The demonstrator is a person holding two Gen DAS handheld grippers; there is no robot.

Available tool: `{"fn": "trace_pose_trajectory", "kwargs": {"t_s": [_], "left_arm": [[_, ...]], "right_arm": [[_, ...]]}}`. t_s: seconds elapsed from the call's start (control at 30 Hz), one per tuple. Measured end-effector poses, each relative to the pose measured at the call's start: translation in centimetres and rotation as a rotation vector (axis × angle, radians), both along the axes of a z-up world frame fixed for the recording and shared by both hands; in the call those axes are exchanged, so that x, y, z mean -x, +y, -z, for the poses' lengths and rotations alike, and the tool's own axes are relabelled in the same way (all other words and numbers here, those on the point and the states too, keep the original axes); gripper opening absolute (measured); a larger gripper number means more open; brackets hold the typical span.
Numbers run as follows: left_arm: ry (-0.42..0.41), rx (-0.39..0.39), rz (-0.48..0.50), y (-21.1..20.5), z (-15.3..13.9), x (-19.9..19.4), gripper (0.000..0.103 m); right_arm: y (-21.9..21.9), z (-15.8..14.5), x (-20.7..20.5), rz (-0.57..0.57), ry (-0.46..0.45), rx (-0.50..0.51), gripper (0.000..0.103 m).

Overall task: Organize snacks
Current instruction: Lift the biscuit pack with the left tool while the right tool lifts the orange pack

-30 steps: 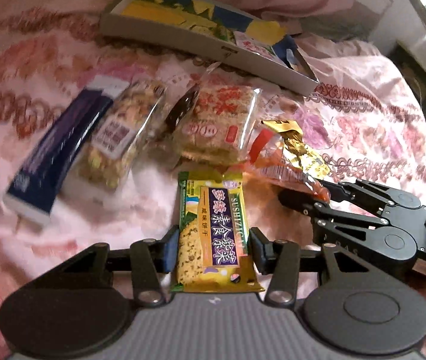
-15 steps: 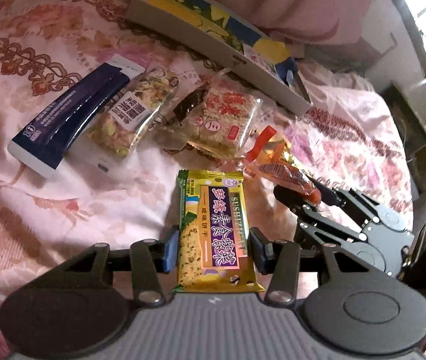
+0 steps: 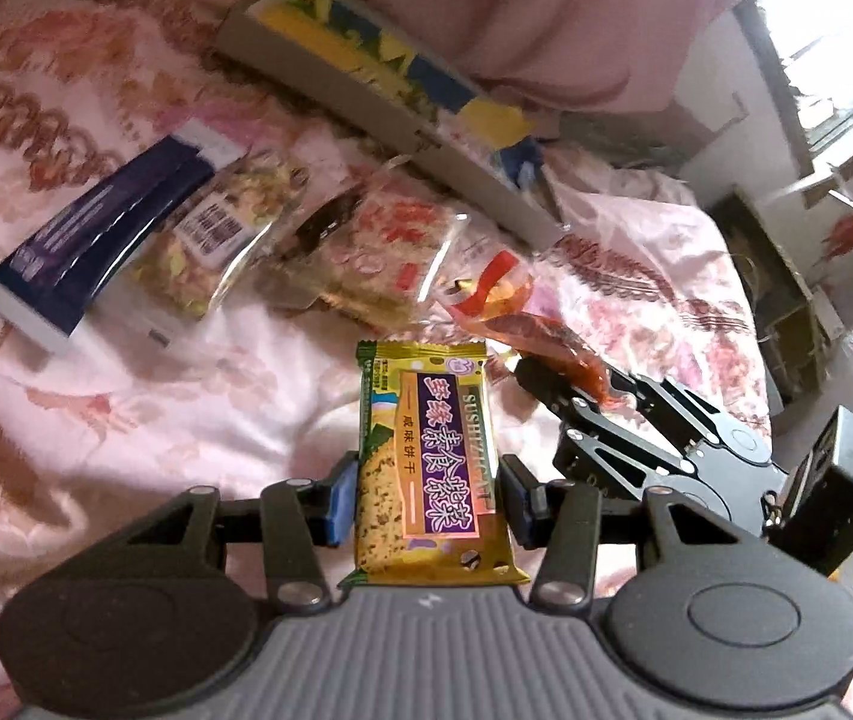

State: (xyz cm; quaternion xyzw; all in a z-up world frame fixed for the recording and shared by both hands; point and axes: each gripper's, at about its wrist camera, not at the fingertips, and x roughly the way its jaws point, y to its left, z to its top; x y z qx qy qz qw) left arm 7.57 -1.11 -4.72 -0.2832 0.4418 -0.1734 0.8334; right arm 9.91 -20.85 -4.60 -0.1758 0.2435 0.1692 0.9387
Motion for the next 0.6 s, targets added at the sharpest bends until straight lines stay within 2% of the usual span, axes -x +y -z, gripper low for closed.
{"fn": "trace_pose_trajectory", "kwargs": {"t_s": [0.27, 0.6], "left_arm": [[-0.085, -0.007, 0.008, -0.5, -1.6, 0.0, 0.052], [-0.201, -0.099, -0.104, -0.7, -4.6, -3.8, 0.052]], "right_arm": [[-0.5, -0.9, 0.2, 0.043, -0.086, -0.02, 0.038], [-1.9, -1.9, -0.9, 0.108, -0.144, -0.066, 0.038]]}}
